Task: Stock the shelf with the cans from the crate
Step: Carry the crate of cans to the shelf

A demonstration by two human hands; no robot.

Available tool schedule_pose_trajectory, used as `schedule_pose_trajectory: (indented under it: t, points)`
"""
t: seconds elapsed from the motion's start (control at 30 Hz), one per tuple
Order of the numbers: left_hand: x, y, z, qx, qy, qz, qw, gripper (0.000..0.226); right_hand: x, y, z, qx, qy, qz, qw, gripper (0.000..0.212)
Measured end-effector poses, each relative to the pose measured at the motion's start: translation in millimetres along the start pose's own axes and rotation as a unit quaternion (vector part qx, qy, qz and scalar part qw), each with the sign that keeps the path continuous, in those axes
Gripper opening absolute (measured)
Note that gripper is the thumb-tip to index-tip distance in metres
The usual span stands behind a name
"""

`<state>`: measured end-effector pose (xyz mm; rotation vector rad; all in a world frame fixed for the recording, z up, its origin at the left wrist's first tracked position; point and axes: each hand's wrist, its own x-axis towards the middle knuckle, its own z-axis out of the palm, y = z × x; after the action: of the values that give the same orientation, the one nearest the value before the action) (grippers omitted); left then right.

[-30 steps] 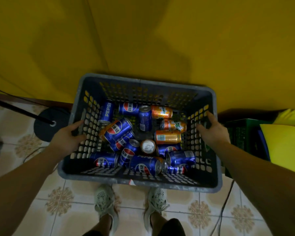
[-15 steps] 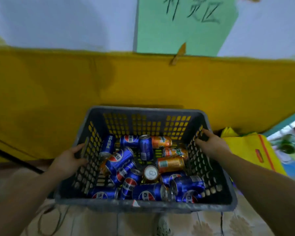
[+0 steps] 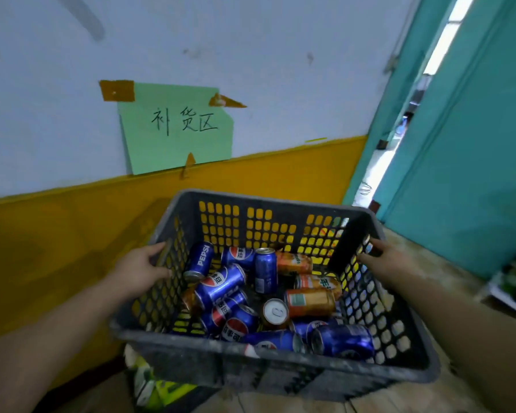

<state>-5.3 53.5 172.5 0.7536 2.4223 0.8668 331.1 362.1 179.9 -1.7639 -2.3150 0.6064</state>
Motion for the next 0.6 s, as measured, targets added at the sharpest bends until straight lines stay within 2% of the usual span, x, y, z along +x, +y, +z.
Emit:
schedule_pose_trajectory:
  t: [0.3, 0.6]
  points:
    - [-17.4, 159.6, 130.3, 0.054, -0.097, 0.09, 0.99, 0.074, -36.4, 186.4, -111.6, -0.004, 0.035, 0.123, 0.992, 0.062]
    - [-25.6, 288.6, 276.9, 0.029, -0.188, 0.138, 0.972, 0.068, -40.2, 341.8, -180.2, 0.018, 0.07, 0.241, 0.968, 0.067]
